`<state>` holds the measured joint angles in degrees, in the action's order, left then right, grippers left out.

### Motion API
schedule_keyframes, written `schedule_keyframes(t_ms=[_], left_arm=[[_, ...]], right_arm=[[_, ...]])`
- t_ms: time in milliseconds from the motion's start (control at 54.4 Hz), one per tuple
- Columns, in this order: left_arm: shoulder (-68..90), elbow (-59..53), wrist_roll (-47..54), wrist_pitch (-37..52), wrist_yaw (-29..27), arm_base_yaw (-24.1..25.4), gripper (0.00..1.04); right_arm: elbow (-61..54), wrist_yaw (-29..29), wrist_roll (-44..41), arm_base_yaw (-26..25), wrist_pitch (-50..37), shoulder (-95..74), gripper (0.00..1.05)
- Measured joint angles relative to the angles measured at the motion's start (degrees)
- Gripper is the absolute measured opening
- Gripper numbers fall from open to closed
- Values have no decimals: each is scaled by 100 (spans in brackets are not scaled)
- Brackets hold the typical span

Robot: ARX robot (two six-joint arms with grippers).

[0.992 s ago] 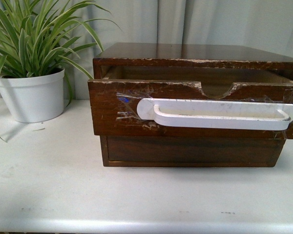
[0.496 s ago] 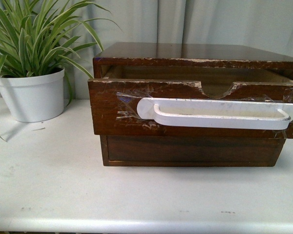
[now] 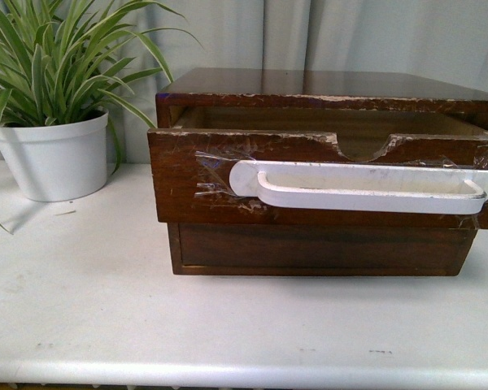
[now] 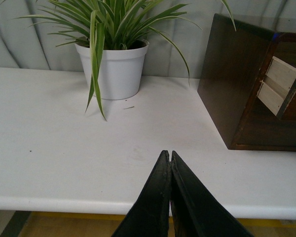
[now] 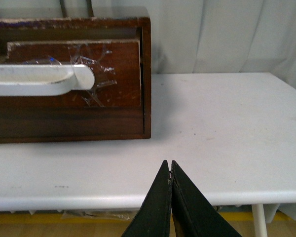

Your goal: Open drawer

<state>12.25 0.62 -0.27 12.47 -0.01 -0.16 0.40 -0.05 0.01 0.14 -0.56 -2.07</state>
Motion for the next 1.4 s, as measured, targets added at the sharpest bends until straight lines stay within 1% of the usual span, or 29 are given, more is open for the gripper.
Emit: schedule_keyframes(t_ms=[165,221,257,478,496,533,551,588,606,643,680,698,735,753,790,809,937,974,1011,1029,1084,1103,1176,1397], left_arm=[[-251,0,0,-251,2,2,4],[-831,2,0,-1027,4,2,4],[-1106,2,0,-1191,2,2,4],[-1198,2,0,-1235,0,2,4],[-1198,2,-2,-1235,2,2,6],[-1198,2,0,-1237,0,2,13],[-1198,2,0,-1237,0,2,18],[-1198,2,0,-1239,0,2,27],[-1198,2,0,-1239,0,2,31],[-1200,2,0,-1239,0,2,38],[-1200,2,0,-1239,0,2,43],[-1200,2,0,-1239,0,2,49],[-1200,2,0,-1239,0,2,54],[-1200,2,0,-1239,0,2,57],[-1200,2,0,-1239,0,2,63],[-1200,2,0,-1239,0,2,66],[-1202,2,0,-1239,0,2,86],[-1202,2,0,-1239,0,2,93],[-1202,2,0,-1239,0,2,98],[-1202,2,2,-1239,0,2,100],[-1200,2,4,-1239,0,2,98],[-1200,2,4,-1239,0,2,98],[-1202,2,4,-1239,2,2,99],[-1202,2,4,-1239,0,2,99]], right_arm=[[0,2,2,0,50,181,1],[0,0,0,0,50,184,1],[0,2,2,-2,52,184,1],[0,2,2,0,52,184,1],[0,2,0,0,52,184,1],[0,0,-4,0,52,184,2],[0,0,-7,0,52,184,4],[0,0,-7,0,52,184,13],[0,2,-4,0,52,184,18],[0,0,-4,0,52,184,25],[0,0,-7,0,52,184,31],[0,0,-7,0,52,184,34],[0,2,-7,0,52,184,41],[0,0,-4,0,52,184,43],[0,0,-7,0,52,184,50],[0,0,-4,0,52,184,52],[0,0,-7,0,52,184,73],[0,0,-7,0,52,184,78],[0,2,-7,0,52,184,85],[0,2,-4,0,52,184,87],[0,0,-4,0,52,184,97],[0,2,0,0,52,184,98],[0,0,-2,0,52,184,95],[0,0,0,0,52,184,96]])
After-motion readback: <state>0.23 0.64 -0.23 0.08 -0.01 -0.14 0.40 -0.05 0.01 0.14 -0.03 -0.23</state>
